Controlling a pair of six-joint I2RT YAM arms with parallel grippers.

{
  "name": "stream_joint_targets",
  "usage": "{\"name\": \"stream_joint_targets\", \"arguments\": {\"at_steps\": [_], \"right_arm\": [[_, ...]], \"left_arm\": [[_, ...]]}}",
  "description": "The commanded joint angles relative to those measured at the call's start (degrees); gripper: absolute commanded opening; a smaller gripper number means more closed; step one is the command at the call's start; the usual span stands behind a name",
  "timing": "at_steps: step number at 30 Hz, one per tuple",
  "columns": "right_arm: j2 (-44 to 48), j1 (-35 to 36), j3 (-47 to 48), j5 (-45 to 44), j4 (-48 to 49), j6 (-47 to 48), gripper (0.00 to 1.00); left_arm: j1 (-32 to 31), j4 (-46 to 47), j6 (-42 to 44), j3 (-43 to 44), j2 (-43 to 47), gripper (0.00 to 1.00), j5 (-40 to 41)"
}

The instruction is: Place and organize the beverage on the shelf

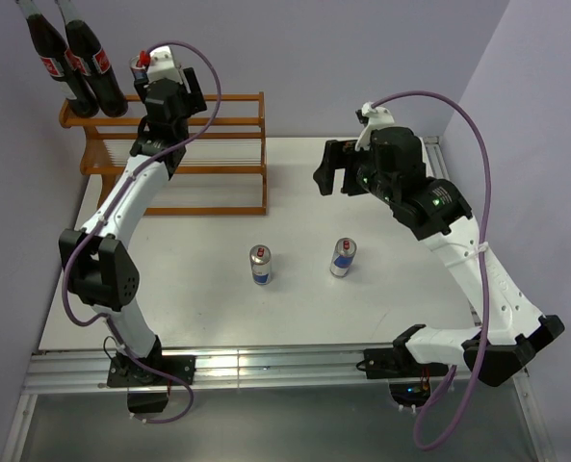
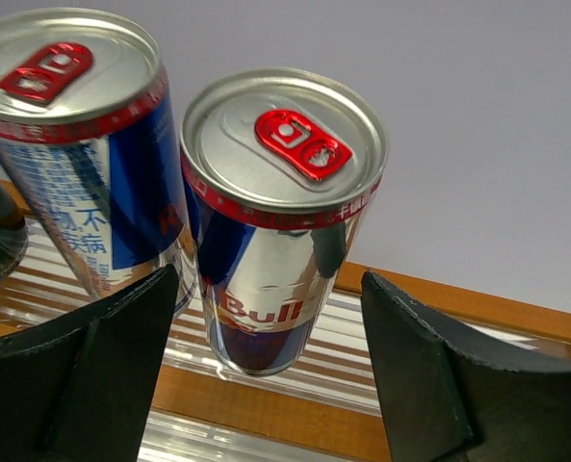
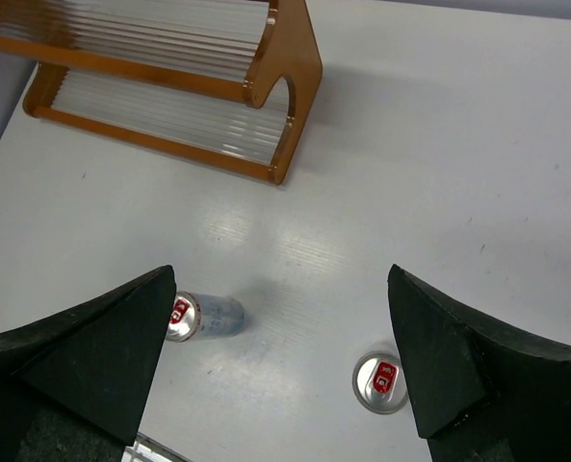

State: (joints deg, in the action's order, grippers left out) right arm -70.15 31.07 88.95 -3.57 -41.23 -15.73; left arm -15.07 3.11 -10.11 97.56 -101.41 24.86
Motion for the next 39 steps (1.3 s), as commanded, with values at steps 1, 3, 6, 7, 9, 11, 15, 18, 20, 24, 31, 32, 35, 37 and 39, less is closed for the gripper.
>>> {"name": "stream_joint_targets", "arguments": {"at_steps": [1, 3, 6, 7, 9, 11, 15, 18, 20, 24, 31, 32, 35, 37, 39], "right_arm": [[1.68, -0.40, -1.31, -2.05, 1.68, 0.70, 0.98], [1.95, -0.40, -1.93, -3.10, 1.42, 0.70, 1.00], [2.38, -0.40, -4.04, -6.00, 1.68, 0.09, 1.00], [2.73, -0.40, -5.87, -6.96, 2.20, -0.70, 1.00], [3.26, -0.40, -7.81, -9.69, 3.52, -2.63, 1.00], [3.79, -0.40, -10.63, -11.88, 4.05, -3.87, 1.00], [3.79, -0.40, -14.15, -13.74, 2.65, -5.53, 1.00], [2.13, -0.40, -15.64, -14.71, -0.86, -8.61, 0.98], [1.34, -0.31, -17.05, -13.92, -2.53, -9.32, 0.95], [2.73, -0.13, -20.65, -13.57, -3.41, -10.90, 0.89], [2.83, 1.45, -25.66, -13.48, -7.19, -11.26, 0.85], [2.74, 1.62, -26.19, -13.13, -7.19, -11.17, 0.85], [2.13, 2.06, -27.95, -11.73, -6.58, -10.65, 0.84], [1.51, 2.15, -28.48, -10.84, -6.32, -10.29, 0.82], [0.54, 2.59, -28.74, -10.14, -5.79, -9.94, 0.81]], "left_arm": [[0.30, 1.46, -1.05, 0.00, 4.55, 0.82, -2.01], [0.22, 1.19, -1.66, -0.09, 5.33, 0.82, -2.88], [0.22, 0.84, -2.63, -0.70, 7.09, 0.84, -3.59], [0.22, 0.58, -2.90, -0.70, 7.53, 0.84, -3.94], [0.22, -0.04, -3.51, -1.14, 9.02, 0.86, -4.82], [0.22, -0.74, -4.21, -1.58, 10.95, 0.89, -5.79], [0.22, -2.93, -5.97, -1.93, 14.90, 1.00, -8.42], [-0.05, -6.35, -7.47, -2.55, 18.08, 1.00, -11.23], [-0.57, -7.24, -8.17, -3.77, 20.44, 0.99, -12.72], [-2.06, -9.27, -9.23, -7.20, 25.02, 1.00, -13.17], [-6.19, -11.46, -10.28, -13.27, 31.26, 1.00, -12.82], [-7.24, -11.55, -10.46, -13.79, 31.62, 1.00, -12.82], [-9.01, -12.08, -10.46, -15.73, 32.67, 1.00, -13.08], [-10.32, -12.52, -10.28, -16.08, 32.50, 0.99, -12.91], [-11.20, -13.13, -9.76, -16.52, 32.06, 0.99, -12.65]]}}
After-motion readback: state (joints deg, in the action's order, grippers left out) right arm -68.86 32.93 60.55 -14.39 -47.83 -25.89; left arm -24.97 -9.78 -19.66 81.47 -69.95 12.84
